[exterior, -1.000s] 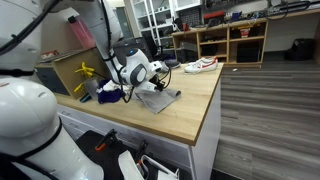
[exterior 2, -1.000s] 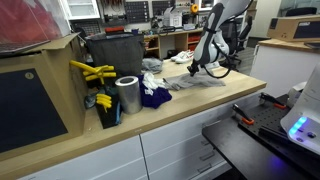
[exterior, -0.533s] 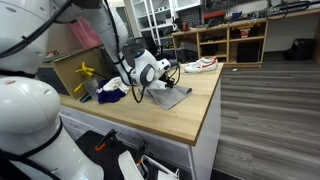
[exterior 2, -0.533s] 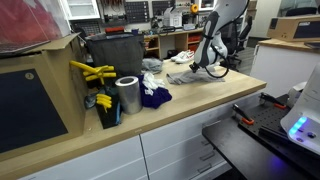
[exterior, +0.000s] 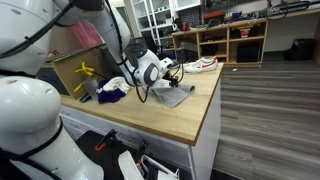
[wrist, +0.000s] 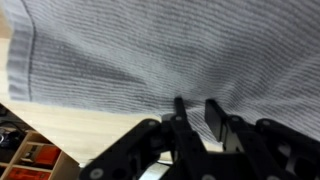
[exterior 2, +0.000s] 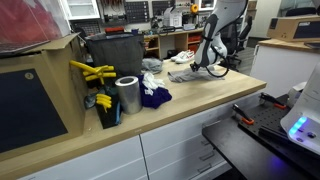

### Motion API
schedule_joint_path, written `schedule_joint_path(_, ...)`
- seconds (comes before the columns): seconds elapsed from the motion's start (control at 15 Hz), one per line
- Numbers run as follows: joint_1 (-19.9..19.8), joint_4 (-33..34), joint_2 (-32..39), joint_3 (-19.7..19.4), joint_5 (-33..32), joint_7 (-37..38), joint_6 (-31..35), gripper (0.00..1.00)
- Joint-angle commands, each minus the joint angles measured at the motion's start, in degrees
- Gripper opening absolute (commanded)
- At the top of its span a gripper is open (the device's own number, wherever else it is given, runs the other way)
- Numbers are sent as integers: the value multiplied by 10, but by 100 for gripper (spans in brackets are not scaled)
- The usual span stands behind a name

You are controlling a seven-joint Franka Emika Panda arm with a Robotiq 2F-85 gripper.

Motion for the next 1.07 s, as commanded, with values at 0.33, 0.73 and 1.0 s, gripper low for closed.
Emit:
schedule_joint_path(0.33,-5,-107,-121,59,-85,-19,-95,99)
schedule_joint_path(0.73,-10,-147,-155,58,-118,-34,-120,72)
schedule_joint_path(1.0,-23,-158,-155,55,-138,-45,-101,40)
